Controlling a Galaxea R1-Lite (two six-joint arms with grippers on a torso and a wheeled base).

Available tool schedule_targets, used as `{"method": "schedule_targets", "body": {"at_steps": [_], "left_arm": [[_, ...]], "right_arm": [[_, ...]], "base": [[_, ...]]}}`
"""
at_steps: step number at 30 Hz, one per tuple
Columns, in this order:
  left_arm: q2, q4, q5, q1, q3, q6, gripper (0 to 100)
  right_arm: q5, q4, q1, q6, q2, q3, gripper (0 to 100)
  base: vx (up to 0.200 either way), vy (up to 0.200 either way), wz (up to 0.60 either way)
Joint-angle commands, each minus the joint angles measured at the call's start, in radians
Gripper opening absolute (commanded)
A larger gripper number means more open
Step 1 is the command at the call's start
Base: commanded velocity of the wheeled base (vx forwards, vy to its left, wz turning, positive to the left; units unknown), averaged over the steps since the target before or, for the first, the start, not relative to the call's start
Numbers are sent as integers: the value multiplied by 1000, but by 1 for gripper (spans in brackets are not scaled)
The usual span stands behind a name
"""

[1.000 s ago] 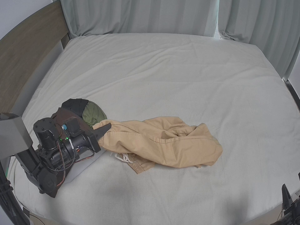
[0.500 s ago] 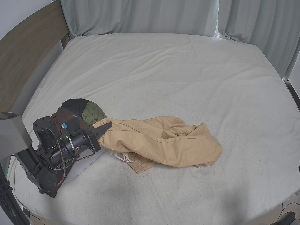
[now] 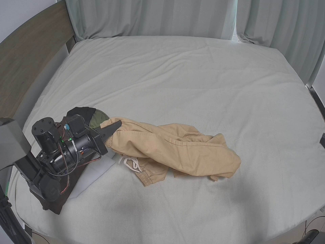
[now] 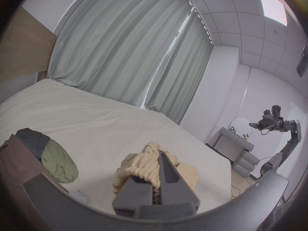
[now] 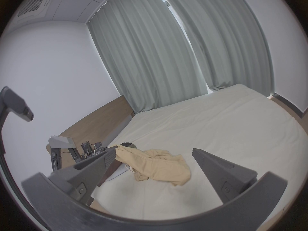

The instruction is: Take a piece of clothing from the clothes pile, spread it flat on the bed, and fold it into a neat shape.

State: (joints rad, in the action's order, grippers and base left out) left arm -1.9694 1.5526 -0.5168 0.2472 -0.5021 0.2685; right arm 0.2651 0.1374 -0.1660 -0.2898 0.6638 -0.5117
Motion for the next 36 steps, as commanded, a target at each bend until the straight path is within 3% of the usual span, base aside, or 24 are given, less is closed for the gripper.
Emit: {"method": "schedule_targets", "body": {"at_steps": [1,6,25,30,36], "left_arm": [[9,1,-12,-2,-30,0,0],[6,1,-12,-5,-15,1,0],[-48,-2,-42,-69,-19,-2,0],[-69,-2,-37,-83,-27,-17,0],[-72,-2,-40,-91,-16,-22,0]], "right_arm": [[68,97,-14,-3,319,-142,100],[94,274,-12,-26,464,-131,100],[123,703,8,-152,910,2,100],[160,715,9,-213,935,12,100],[166,729,14,-218,1019,35,100]], "base": [[0,0,0],[0,0,0],[0,0,0],[0,0,0],[0,0,0]]}}
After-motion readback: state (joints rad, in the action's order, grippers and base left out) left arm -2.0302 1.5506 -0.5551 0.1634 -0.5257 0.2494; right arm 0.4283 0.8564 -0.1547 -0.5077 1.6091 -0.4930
